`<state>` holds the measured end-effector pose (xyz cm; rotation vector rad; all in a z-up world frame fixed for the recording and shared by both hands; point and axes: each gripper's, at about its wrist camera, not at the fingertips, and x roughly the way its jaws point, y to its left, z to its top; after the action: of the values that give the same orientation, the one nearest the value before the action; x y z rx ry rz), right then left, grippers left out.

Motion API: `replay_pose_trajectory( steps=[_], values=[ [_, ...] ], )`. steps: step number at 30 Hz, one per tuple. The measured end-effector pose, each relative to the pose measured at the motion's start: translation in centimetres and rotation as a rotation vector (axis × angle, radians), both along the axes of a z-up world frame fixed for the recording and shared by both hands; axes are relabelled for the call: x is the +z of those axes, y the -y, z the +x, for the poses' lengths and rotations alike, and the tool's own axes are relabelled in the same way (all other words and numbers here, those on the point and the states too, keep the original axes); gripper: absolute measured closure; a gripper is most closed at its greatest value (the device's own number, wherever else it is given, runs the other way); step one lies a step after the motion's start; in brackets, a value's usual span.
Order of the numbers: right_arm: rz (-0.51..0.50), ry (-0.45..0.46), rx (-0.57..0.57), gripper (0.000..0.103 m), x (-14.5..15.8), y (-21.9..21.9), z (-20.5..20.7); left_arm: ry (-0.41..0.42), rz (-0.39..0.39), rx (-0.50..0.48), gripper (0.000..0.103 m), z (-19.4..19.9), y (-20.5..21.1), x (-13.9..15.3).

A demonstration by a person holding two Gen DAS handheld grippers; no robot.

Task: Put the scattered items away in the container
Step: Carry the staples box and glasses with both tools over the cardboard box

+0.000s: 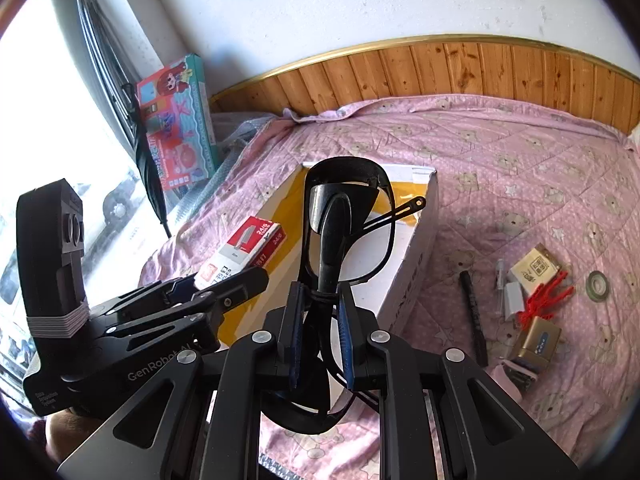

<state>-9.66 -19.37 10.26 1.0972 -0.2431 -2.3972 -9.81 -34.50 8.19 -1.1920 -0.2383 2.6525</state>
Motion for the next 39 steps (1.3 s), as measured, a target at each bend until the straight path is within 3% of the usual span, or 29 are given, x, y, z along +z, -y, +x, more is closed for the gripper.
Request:
replay_pose_trajectory(
  steps=[20, 39],
  values=[
    [-0.002, 0.053, 0.076, 0.086, -1.9, 3.2, -2.8, 0.049, -0.010, 0.060, 0.063, -2.2, 2.6, -1.4],
    [0.028, 0.149, 0.117, 0.086, -4.6, 4.8, -6.5, 0.138, -0.049, 0.056, 0.063, -3.9, 3.2, -4.4]
  ],
)
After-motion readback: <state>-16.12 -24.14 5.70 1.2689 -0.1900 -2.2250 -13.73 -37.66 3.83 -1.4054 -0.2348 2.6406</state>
